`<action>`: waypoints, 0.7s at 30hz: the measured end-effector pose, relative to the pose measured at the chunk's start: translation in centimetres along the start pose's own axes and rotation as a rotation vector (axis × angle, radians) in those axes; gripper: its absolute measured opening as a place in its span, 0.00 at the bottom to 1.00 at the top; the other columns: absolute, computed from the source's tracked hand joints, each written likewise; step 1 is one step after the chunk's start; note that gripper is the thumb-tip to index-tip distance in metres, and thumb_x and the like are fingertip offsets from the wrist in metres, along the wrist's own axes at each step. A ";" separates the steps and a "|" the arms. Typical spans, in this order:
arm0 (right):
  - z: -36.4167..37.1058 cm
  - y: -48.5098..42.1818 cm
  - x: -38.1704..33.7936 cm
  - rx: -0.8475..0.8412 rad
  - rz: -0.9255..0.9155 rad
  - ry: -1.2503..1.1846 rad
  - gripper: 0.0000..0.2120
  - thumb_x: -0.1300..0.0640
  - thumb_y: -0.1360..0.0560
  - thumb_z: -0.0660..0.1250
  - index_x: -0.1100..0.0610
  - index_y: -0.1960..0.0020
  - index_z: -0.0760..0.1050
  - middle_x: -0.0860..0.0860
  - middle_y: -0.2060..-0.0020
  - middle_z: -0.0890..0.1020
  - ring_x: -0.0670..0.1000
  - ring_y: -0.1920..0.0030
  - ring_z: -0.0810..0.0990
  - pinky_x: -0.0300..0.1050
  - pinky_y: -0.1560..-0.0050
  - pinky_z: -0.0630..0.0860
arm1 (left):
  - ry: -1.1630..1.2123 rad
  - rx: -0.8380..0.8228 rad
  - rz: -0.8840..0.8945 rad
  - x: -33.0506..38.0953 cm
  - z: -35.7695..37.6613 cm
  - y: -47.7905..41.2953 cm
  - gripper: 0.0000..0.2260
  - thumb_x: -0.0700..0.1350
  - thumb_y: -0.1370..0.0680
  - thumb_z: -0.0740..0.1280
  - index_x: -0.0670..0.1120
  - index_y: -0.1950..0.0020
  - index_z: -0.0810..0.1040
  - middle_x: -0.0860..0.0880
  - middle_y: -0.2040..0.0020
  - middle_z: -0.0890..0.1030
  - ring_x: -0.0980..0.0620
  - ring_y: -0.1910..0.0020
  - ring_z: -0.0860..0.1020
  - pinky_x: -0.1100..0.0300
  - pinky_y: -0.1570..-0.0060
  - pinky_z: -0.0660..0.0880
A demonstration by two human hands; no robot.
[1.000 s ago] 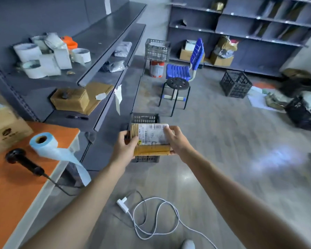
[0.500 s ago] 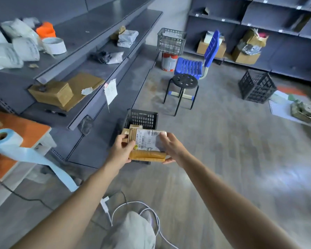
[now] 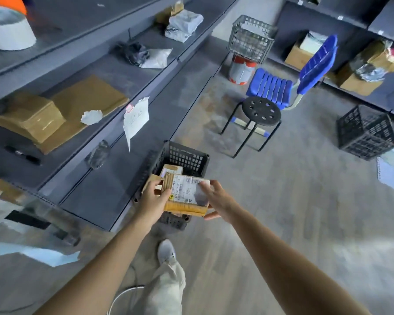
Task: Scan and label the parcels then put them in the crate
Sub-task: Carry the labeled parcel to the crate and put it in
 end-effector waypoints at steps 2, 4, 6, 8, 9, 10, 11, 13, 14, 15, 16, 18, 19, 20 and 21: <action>-0.6 -3.8 -1.7 -0.025 0.005 0.021 0.20 0.43 0.18 0.57 0.53 0.32 0.65 0.56 0.38 0.74 0.60 0.47 0.81 0.59 0.57 0.83 | -0.012 0.013 -0.028 0.6 0.4 -4.0 0.16 0.49 0.21 0.65 0.51 0.33 0.70 0.48 0.41 0.77 0.46 0.43 0.78 0.43 0.43 0.77; -1.4 -7.3 -3.0 -0.030 0.000 0.040 0.19 0.44 0.19 0.58 0.54 0.33 0.66 0.56 0.40 0.75 0.59 0.47 0.80 0.60 0.57 0.83 | -0.014 0.024 -0.062 1.1 0.8 -7.6 0.12 0.48 0.21 0.66 0.54 0.39 0.71 0.48 0.40 0.77 0.46 0.43 0.78 0.43 0.43 0.77; -2.4 -11.3 -3.6 -0.014 0.016 0.055 0.18 0.43 0.20 0.60 0.52 0.34 0.66 0.57 0.38 0.74 0.61 0.44 0.79 0.62 0.57 0.83 | -0.031 0.048 -0.095 1.5 1.0 -11.1 0.09 0.48 0.21 0.66 0.51 0.42 0.71 0.48 0.42 0.78 0.47 0.44 0.78 0.46 0.43 0.77; -3.6 -14.9 -3.9 0.011 0.034 0.076 0.18 0.43 0.20 0.62 0.48 0.34 0.66 0.57 0.37 0.73 0.61 0.42 0.78 0.63 0.56 0.82 | -0.052 0.055 -0.115 1.7 1.5 -13.8 0.12 0.48 0.21 0.65 0.48 0.39 0.73 0.49 0.43 0.79 0.48 0.44 0.78 0.54 0.48 0.75; -4.2 -16.7 -4.0 0.021 0.050 0.082 0.18 0.42 0.21 0.62 0.47 0.35 0.65 0.57 0.37 0.73 0.61 0.42 0.78 0.63 0.56 0.82 | -0.069 0.062 -0.120 1.8 1.8 -15.2 0.13 0.49 0.21 0.65 0.47 0.37 0.73 0.50 0.42 0.79 0.49 0.45 0.78 0.57 0.53 0.72; -4.6 -18.7 -4.1 0.028 0.057 0.085 0.19 0.42 0.21 0.63 0.47 0.34 0.64 0.58 0.37 0.74 0.61 0.42 0.78 0.62 0.56 0.83 | -0.086 0.070 -0.128 1.8 2.1 -16.6 0.14 0.49 0.20 0.65 0.47 0.36 0.73 0.50 0.43 0.78 0.50 0.46 0.77 0.59 0.56 0.69; -5.0 -20.6 -4.1 0.032 0.065 0.087 0.21 0.41 0.21 0.63 0.47 0.32 0.63 0.58 0.36 0.74 0.61 0.43 0.78 0.62 0.56 0.83 | -0.100 0.075 -0.133 1.8 2.4 -17.9 0.15 0.49 0.20 0.64 0.46 0.35 0.72 0.50 0.44 0.77 0.51 0.48 0.76 0.59 0.56 0.68; -5.3 -24.5 -4.1 0.028 0.070 0.105 0.25 0.41 0.21 0.62 0.49 0.29 0.61 0.59 0.36 0.75 0.60 0.44 0.79 0.61 0.55 0.83 | -0.085 0.082 -0.162 0.7 3.4 -20.9 0.16 0.49 0.20 0.65 0.46 0.34 0.71 0.48 0.42 0.78 0.50 0.48 0.76 0.57 0.50 0.73; -5.3 -26.6 -4.1 0.019 0.066 0.115 0.25 0.41 0.21 0.62 0.50 0.29 0.61 0.58 0.36 0.75 0.60 0.44 0.79 0.61 0.54 0.83 | -0.081 0.083 -0.181 0.1 3.9 -22.3 0.16 0.49 0.21 0.65 0.47 0.35 0.71 0.46 0.41 0.78 0.48 0.47 0.77 0.54 0.46 0.75; -5.2 -28.7 -3.9 0.007 0.065 0.127 0.25 0.42 0.21 0.61 0.50 0.28 0.60 0.57 0.37 0.75 0.59 0.46 0.79 0.61 0.52 0.82 | -0.082 0.090 -0.195 -0.6 4.4 -23.7 0.16 0.50 0.21 0.65 0.47 0.35 0.71 0.46 0.40 0.78 0.47 0.45 0.77 0.51 0.43 0.75; -5.0 -30.8 -3.6 -0.007 0.054 0.147 0.25 0.42 0.20 0.61 0.51 0.28 0.60 0.55 0.39 0.74 0.58 0.47 0.79 0.62 0.52 0.82 | -0.084 0.098 -0.216 -1.4 5.0 -25.1 0.16 0.50 0.21 0.64 0.47 0.35 0.70 0.46 0.40 0.77 0.48 0.44 0.76 0.50 0.42 0.75; -4.3 -35.3 -3.1 -0.034 0.038 0.186 0.26 0.42 0.20 0.61 0.52 0.27 0.60 0.54 0.41 0.73 0.57 0.49 0.78 0.62 0.52 0.82 | -0.079 0.115 -0.251 -3.1 6.3 -27.7 0.17 0.50 0.20 0.64 0.47 0.33 0.69 0.46 0.39 0.75 0.51 0.45 0.74 0.54 0.47 0.74; -3.8 -37.6 -2.7 -0.048 0.040 0.201 0.26 0.42 0.21 0.62 0.51 0.27 0.60 0.54 0.40 0.73 0.57 0.49 0.78 0.62 0.54 0.82 | -0.078 0.128 -0.262 -4.0 6.9 -29.1 0.18 0.50 0.20 0.63 0.48 0.32 0.68 0.47 0.38 0.75 0.53 0.45 0.73 0.59 0.53 0.73; -3.2 -40.1 -2.2 -0.063 0.046 0.214 0.27 0.41 0.21 0.62 0.50 0.28 0.60 0.54 0.40 0.73 0.57 0.48 0.78 0.60 0.55 0.83 | -0.076 0.140 -0.273 -5.1 7.6 -30.7 0.18 0.50 0.20 0.63 0.48 0.31 0.68 0.47 0.38 0.74 0.54 0.46 0.72 0.62 0.56 0.70; -2.6 -42.4 -1.6 -0.077 0.056 0.234 0.27 0.40 0.22 0.63 0.50 0.28 0.60 0.53 0.40 0.73 0.58 0.47 0.79 0.59 0.56 0.83 | -0.071 0.157 -0.278 -5.9 8.2 -32.1 0.19 0.50 0.19 0.63 0.48 0.30 0.67 0.46 0.37 0.74 0.55 0.46 0.72 0.64 0.58 0.68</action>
Point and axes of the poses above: each hand's wrist, its own y-axis away from the middle knuckle, its own z-axis out of the palm, x = y × z, the point moved 6 cm from there along -y, towards the middle knuckle
